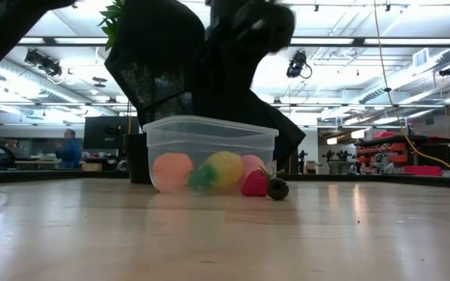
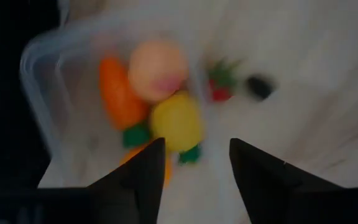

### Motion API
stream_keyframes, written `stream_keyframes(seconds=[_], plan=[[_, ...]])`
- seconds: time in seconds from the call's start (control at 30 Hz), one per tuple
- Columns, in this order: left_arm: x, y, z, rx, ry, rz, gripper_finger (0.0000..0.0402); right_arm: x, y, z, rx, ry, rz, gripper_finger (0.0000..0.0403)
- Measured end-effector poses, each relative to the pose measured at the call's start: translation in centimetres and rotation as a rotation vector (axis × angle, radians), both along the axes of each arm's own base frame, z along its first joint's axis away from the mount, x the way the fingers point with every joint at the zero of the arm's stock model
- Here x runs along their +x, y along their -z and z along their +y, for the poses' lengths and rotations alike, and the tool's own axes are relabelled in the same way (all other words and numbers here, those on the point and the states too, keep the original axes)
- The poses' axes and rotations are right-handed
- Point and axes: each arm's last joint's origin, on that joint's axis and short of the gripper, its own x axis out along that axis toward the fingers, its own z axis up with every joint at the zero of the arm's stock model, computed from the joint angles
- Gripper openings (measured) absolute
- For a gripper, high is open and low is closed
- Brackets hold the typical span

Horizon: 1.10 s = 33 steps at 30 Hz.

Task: Pick and placing Produce into tupperware
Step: Put the blackberry into the transparent bin

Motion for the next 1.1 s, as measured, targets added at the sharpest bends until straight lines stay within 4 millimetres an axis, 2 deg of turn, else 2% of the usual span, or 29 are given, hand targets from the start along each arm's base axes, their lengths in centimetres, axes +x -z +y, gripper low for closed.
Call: stream_keyframes(seconds=[0.23, 0.43, 0.53, 0.67, 0.87, 1.0, 1.1], plan=[[0.4, -4.2, -4.9, -0.009, 0.114, -0.373, 0.0137, -0.3, 0.1, -0.4, -0.027, 0.032, 0.014, 0.0144], [-1.7, -7.6, -9.6, 0.155, 0.241, -0.556, 0.0105, -1.2, 0.1, -0.7, -0.072, 0.092, 0.020, 0.0144], [-2.9, -10.6, -11.7, 0.207, 0.255, -0.732, 0.0089, -1.5, 0.2, -0.8, -0.083, 0.106, 0.020, 0.0144], [-3.4, -15.1, -14.2, 0.164, 0.364, -1.064, 0.0057, -1.9, 0.7, -1.1, -0.082, 0.134, 0.021, 0.0144], [-2.6, -19.0, -14.7, 0.000, 0.499, -1.484, 0.0006, -1.9, 1.1, -1.2, -0.075, 0.145, 0.017, 0.0144], [-2.7, -22.4, -14.1, -0.213, 0.632, -1.997, 0.0016, -1.7, 1.1, -1.1, -0.063, 0.147, 0.008, 0.0144], [-3.9, -24.2, -12.5, -0.361, 0.715, -2.383, 0.0018, -1.7, 1.1, -1.0, -0.046, 0.162, -0.003, 0.0144]])
